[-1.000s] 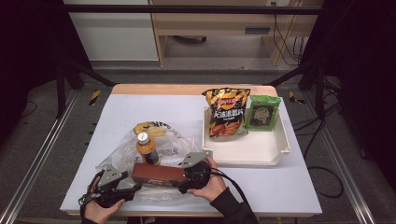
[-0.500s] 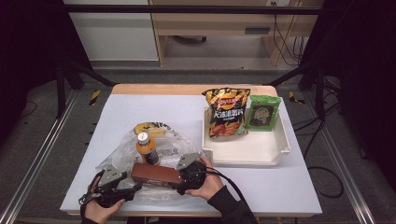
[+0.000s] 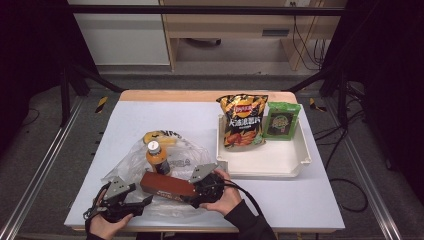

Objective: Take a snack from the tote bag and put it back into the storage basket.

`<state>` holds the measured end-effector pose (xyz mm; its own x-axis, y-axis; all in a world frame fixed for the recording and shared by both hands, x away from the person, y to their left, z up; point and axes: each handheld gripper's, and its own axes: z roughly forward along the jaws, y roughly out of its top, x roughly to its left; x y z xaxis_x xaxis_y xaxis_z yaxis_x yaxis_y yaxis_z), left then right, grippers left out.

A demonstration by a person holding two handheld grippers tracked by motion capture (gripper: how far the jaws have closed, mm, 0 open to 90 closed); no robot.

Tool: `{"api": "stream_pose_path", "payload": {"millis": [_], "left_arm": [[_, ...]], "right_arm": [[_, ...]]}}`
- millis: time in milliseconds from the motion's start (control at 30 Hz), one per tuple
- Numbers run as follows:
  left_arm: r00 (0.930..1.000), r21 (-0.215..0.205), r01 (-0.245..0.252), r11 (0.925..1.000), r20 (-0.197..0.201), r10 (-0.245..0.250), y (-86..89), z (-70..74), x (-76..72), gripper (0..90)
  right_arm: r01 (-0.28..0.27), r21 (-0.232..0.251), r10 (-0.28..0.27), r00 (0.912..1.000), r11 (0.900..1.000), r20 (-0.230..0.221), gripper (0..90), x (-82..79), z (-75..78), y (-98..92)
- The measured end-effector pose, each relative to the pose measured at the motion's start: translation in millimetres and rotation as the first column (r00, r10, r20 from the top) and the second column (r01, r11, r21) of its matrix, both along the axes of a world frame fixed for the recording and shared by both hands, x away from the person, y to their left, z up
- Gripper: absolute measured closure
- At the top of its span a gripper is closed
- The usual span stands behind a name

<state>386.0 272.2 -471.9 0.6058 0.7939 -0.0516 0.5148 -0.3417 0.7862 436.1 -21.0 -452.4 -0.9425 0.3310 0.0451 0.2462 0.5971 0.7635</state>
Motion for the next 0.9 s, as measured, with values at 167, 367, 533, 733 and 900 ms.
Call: {"api": "stream_pose_path", "payload": {"millis": [167,367,533,733,900], "left_arm": [[1.0,0.001,-0.001,1.0,0.001,0.001,0.0,0.1,-0.1,24.7],[1.0,-0.003,-0.002,1.0,0.007,0.002,0.6,1.0,-0.5,24.3],[0.9999,-0.007,-0.005,1.0,0.012,0.005,0.7,1.6,-0.7,24.2],[0.9998,-0.007,-0.006,1.0,0.017,0.006,0.4,1.9,-0.9,24.2],[0.9998,-0.005,-0.006,1.0,0.016,0.006,0.3,1.8,-0.7,24.2]], "right_arm": [[-0.012,0.072,0.01,0.9997,0.997,0.022,43.9,-3.4,12.3,-6.5],[-0.026,0.14,0.019,0.9983,0.99,0.055,43.8,-7.8,31.5,-10.8],[-0.031,0.2,0.015,0.9967,0.979,0.079,43.8,-11.5,49.2,-11.8],[-0.011,0.266,-0.015,0.9953,0.964,0.095,43.8,-12.7,66.2,-15.8],[0.011,0.323,-0.048,0.9929,0.946,0.109,43.8,-12.5,80.7,-22.5]]}}
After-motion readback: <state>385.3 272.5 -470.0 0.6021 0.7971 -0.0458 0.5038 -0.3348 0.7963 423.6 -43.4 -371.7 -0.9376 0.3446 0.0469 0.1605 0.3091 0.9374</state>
